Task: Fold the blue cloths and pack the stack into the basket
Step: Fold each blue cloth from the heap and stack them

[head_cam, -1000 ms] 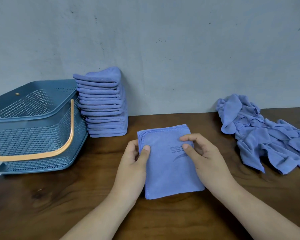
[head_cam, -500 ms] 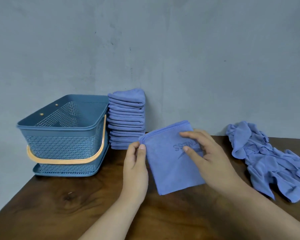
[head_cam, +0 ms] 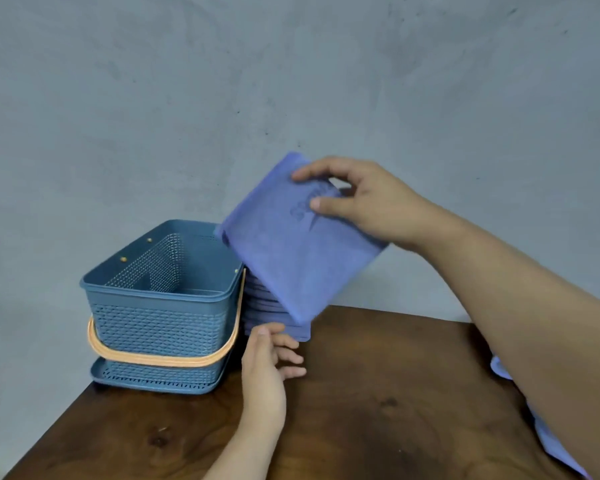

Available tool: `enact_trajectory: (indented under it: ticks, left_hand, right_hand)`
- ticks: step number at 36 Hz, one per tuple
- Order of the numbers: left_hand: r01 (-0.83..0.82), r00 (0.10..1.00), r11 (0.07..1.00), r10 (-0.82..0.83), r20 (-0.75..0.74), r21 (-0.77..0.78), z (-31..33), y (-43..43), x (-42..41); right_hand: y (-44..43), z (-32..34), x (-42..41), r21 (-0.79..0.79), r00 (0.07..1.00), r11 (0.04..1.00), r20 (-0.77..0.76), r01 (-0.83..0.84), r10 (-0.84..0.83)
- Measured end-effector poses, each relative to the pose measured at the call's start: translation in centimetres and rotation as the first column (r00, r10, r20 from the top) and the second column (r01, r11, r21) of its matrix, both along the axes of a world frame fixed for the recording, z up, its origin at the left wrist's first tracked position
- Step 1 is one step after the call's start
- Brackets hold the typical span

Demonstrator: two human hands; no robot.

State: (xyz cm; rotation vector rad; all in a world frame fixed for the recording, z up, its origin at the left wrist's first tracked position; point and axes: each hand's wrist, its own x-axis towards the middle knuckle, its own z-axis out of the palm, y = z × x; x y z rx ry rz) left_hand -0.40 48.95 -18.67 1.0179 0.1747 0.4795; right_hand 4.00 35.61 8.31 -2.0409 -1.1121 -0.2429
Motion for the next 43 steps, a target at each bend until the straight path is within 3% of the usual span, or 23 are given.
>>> enact_trajectory:
  ticks: [5,9,11,13,15,22,33,39,43]
  left_hand:
    - [0.065,0.998,0.997,-0.065,-0.008,0.050,-0.3,-0.4,0.4]
    - [0.089,0.996,0.993,-0.087,-0.038,0.082,-0.6,-0.3,0.8]
    - [0.111,0.993,0.989,-0.106,-0.053,0.098,-0.9,-0.4,1.0]
    - [0.134,0.991,0.983,-0.130,-0.041,0.129,-1.0,-0.6,1.0]
    - [0.154,0.988,0.974,-0.152,-0.030,0.163,-1.0,-0.7,0.8]
    - [0.174,0.985,0.951,-0.171,-0.034,0.256,-1.3,-0.9,0.5]
    - [0.204,0.979,0.930,-0.195,-0.062,0.305,-1.1,-1.0,0.1]
    - [0.234,0.972,0.909,-0.219,-0.083,0.346,-1.3,-1.0,0.1]
    - [0.257,0.966,0.842,-0.239,-0.099,0.475,-1.3,-1.6,-0.4]
  right_hand:
    - [2.9,2.0,6.8,0.308,0.984,0.950,-0.176,0.053,0.002]
    - [5.2,-0.4,13.3,0.442,0.911,0.856,-0.407,0.267,-0.074]
    - [6.2,-3.2,15.8,0.375,0.827,0.848,-0.548,0.374,-0.123]
    - [6.8,-6.0,16.8,0.210,0.719,0.881,-0.669,0.423,-0.186]
    - [6.9,-8.0,17.5,0.057,0.650,0.890,-0.704,0.453,-0.285]
    - [6.4,-8.0,18.3,0.057,0.616,0.866,-0.726,0.497,-0.306]
    - [5.3,-6.8,18.6,-0.045,0.656,0.906,-0.675,0.421,-0.338]
    - [1.2,-8.5,13.6,0.100,0.843,0.867,-0.312,0.488,-0.439]
    - [-4.8,-13.2,6.4,0.073,0.875,0.903,-0.291,0.423,-0.387]
